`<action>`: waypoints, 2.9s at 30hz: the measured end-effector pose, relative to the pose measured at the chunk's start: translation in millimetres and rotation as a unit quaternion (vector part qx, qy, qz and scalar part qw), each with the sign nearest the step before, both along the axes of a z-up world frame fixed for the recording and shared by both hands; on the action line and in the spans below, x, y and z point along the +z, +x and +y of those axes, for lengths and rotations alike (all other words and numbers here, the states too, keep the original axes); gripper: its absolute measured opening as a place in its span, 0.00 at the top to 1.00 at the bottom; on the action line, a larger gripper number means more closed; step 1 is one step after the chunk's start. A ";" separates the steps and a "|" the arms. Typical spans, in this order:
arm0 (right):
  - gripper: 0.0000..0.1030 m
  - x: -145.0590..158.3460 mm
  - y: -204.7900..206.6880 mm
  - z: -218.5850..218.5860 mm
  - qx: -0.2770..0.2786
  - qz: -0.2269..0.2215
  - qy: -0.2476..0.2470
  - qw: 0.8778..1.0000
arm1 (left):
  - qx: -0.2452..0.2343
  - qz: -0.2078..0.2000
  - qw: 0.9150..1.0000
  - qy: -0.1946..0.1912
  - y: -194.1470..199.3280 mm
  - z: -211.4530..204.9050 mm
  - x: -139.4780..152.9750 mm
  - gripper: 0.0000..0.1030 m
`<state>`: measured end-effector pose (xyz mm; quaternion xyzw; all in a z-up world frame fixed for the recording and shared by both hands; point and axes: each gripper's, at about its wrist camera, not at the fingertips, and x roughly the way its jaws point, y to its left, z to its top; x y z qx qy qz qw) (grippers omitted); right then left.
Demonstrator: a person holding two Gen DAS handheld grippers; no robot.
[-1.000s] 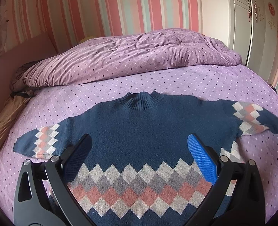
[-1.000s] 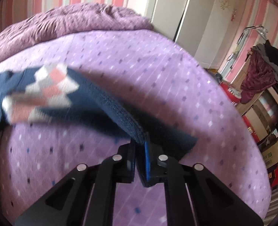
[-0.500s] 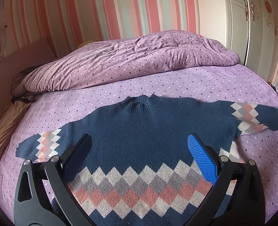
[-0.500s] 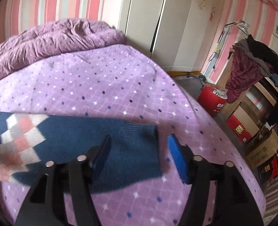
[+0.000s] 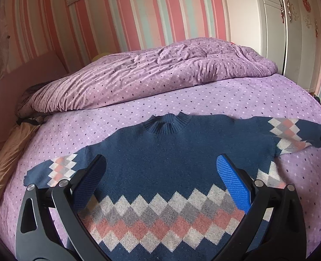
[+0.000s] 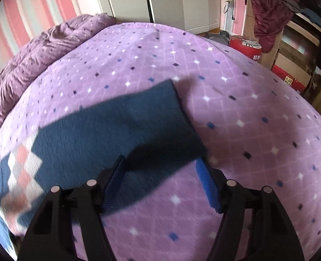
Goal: Fold small clothes
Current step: 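Lift the gripped sleeve cuff up off the bed with the right gripper, then carry the sleeve across the sweater front and open the right gripper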
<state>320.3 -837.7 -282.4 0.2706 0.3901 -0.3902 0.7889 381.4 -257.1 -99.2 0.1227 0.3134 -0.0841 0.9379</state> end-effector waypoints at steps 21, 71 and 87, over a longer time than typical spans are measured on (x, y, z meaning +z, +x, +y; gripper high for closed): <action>0.89 63.5 21.1 66.3 0.067 -0.012 -0.139 0.988 | 0.010 -0.005 1.000 0.010 0.6 21.2 6.8 0.03; 0.88 26.6 237.1 637.4 0.423 -0.008 0.007 0.906 | 0.121 -0.007 0.993 -0.012 27.6 239.3 26.0 0.03; 0.62 60.5 218.7 637.8 0.467 -0.082 0.026 0.880 | 0.126 -0.010 0.992 -0.004 25.7 235.5 31.0 0.03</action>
